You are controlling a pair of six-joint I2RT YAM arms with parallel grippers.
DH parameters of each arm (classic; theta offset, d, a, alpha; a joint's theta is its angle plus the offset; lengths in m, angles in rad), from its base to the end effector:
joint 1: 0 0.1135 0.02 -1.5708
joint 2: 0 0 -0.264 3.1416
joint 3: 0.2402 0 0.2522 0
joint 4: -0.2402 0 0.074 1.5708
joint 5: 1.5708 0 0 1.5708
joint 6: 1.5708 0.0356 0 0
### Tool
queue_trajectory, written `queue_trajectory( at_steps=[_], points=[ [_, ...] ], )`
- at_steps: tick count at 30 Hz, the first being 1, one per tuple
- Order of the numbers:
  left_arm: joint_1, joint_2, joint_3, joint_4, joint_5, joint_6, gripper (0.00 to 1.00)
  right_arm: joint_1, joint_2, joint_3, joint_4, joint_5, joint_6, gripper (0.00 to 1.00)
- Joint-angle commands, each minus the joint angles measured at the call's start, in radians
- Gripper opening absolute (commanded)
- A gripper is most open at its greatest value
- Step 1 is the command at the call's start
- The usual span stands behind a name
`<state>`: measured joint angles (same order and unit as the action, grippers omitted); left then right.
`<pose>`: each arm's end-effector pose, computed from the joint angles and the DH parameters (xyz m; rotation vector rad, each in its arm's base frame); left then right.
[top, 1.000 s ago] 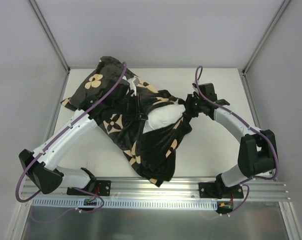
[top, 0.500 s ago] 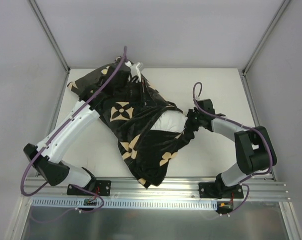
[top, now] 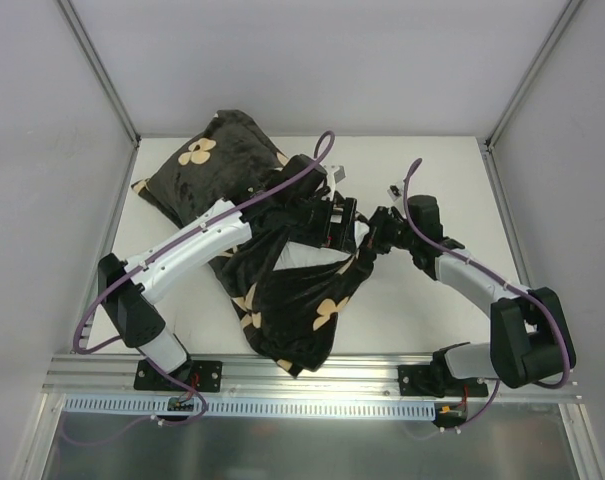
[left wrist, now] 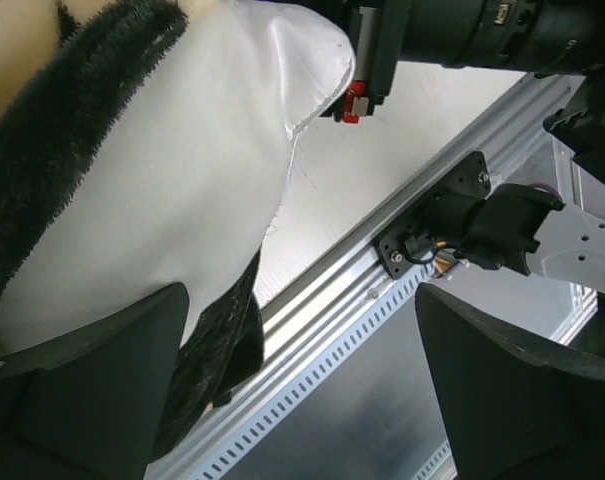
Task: Remove the pillowcase from the pillow
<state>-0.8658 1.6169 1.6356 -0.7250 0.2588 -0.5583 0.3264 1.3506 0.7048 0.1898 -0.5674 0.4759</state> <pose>0.2253 -0.2789 0.3714 0.5242 2.4152 -0.9867 0.2662 0.1103 0.2258 -0.2222 2.1080 1.0674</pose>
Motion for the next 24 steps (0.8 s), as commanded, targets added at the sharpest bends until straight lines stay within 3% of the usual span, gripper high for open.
queue_trajectory(
  at_steps=[1, 17, 23, 24],
  points=[
    [-0.027, -0.012, 0.043, -0.033, -0.105, 0.032, 0.99, 0.016, -0.048, 0.013, 0.189, -0.088, 0.076, 0.01],
    [-0.038, 0.143, 0.142, -0.033, -0.204, 0.015, 0.96, 0.131, -0.091, 0.041, 0.289, -0.086, 0.153, 0.01],
    [-0.038, 0.147, 0.125, -0.033, -0.283, 0.001, 0.66, 0.138, -0.122, 0.021, 0.284, -0.088, 0.150, 0.01],
    [-0.038, 0.150, 0.124, -0.034, -0.291, 0.003, 0.56, 0.140, -0.128, 0.016, 0.283, -0.086, 0.148, 0.01]
  ],
)
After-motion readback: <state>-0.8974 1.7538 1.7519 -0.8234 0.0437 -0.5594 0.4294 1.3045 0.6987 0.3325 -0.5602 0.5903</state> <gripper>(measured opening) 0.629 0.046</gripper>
